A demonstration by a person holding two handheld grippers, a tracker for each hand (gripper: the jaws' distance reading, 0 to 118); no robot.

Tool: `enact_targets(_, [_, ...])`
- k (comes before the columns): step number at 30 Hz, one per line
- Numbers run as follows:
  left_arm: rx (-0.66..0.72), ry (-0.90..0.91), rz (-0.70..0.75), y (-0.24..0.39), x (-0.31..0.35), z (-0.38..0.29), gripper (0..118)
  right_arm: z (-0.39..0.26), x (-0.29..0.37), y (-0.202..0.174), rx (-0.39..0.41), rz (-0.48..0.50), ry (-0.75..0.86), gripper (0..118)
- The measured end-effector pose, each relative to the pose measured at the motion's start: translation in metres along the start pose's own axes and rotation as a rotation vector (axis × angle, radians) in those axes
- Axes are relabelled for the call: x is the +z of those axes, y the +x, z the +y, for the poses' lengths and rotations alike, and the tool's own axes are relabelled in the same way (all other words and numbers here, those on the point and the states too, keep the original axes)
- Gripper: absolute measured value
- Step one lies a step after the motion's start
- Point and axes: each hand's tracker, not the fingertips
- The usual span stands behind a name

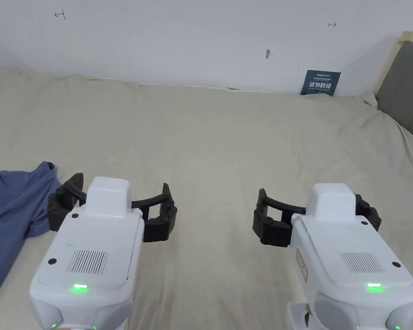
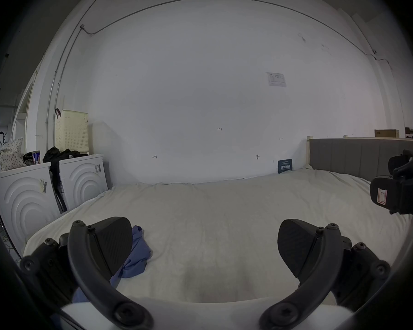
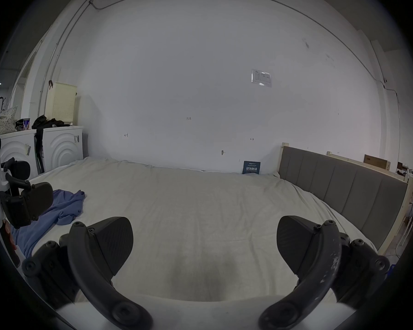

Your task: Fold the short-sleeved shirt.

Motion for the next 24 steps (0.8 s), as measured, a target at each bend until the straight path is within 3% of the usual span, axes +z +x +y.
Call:
enact_targets(11, [-0.005, -0.013, 0.011, 0.001, 0.001, -0.003, 118, -0.002, 0.001, 0.000, 0.015, -0.014, -0.002, 118])
enact_targets(12, [-0.027, -0.018, 0.016, 0.001, 0.000, -0.003, 118, -0.002, 0.001, 0.000, 0.031, -0.023, -0.009, 118])
enact_targets(13, [-0.094, -0.028, 0.026, 0.001, -0.002, -0.003, 118, -0.001, 0.001, -0.001, 0.098, -0.049, -0.030, 118])
enact_targets(15, [-0.353, -0.005, -0.012, -0.001, -0.009, 0.002, 118, 0.008, -0.002, -0.003, 0.373, -0.097, -0.006, 118])
enact_targets(17, [-0.811, 0.122, 0.026, 0.001, -0.015, 0.009, 118, 0.015, -0.005, -0.012, 0.884, -0.230, 0.143, 118])
enact_targets(18, [-1.013, 0.209, 0.040, 0.002, -0.017, 0.011, 118, 0.016, -0.008, -0.016, 1.099, -0.271, 0.205, 118])
enact_targets(20, [-1.399, 0.385, 0.064, 0.003, -0.023, 0.015, 118, 0.016, -0.015, -0.015, 1.565, -0.238, 0.343, 118])
enact_targets(22, [-1.694, 0.511, 0.057, 0.007, -0.028, 0.019, 118, 0.017, -0.018, -0.015, 1.901, -0.180, 0.425, 118])
enact_targets(24, [-1.858, 0.610, 0.006, 0.007, -0.029, 0.017, 118, 0.017, -0.022, -0.007, 2.076, -0.106, 0.511, 118])
